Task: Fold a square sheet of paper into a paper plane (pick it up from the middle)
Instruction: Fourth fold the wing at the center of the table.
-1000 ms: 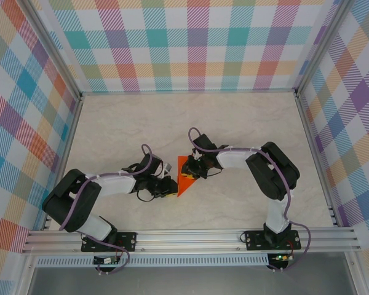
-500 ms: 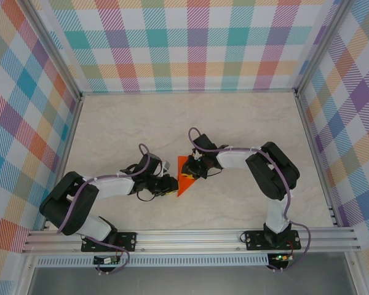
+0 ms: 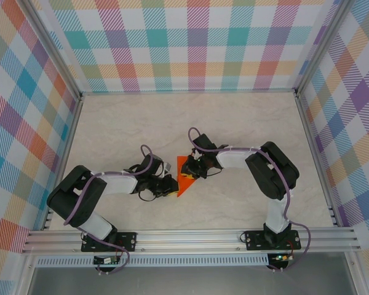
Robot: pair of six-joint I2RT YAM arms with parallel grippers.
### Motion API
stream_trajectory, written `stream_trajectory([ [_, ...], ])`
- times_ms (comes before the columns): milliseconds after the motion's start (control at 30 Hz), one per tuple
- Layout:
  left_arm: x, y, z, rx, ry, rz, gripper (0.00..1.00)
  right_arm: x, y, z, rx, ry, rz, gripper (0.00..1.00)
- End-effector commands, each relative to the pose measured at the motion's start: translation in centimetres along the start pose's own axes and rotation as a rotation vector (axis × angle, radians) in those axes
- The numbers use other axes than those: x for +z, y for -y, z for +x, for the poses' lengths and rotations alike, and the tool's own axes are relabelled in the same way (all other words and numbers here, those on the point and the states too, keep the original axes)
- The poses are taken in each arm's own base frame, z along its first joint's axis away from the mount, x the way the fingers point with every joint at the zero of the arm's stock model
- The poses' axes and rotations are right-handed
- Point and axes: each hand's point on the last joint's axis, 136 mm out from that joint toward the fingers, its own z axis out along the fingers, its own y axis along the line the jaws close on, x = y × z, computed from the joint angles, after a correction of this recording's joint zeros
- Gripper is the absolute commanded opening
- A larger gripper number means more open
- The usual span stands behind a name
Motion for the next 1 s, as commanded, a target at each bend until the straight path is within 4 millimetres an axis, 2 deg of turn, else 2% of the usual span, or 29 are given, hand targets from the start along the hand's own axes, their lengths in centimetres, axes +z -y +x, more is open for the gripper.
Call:
stream_trajectory([
  [0,0.6,-1.0,0.9,-0.016,-0.058,-0.049,0.11,1.8,4.0,1.3,0.035,-0.048,0.122,0.2],
  [267,0.2,-1.0,2.1,0.024,-0.119,-0.065,0.12,2.0,4.5,1.5,0.041,-0.051,0.142,0.2],
  [567,-0.7,1.5,0.4,0.043,-0.034,0.006,0.17,2.0,4.8,1.7,0.037,-0.055,0.152,0.2],
  [767,-0.3,1.5,0.2,0.028,-0.029,0.019,0.12,2.0,5.1,1.8,0.039,-0.056,0.157,0.2],
  [967,0.0,0.6,1.0,0.016,-0.058,0.008,0.0,2.1,5.2,1.9,0.042,-0.057,0.161,0.2],
])
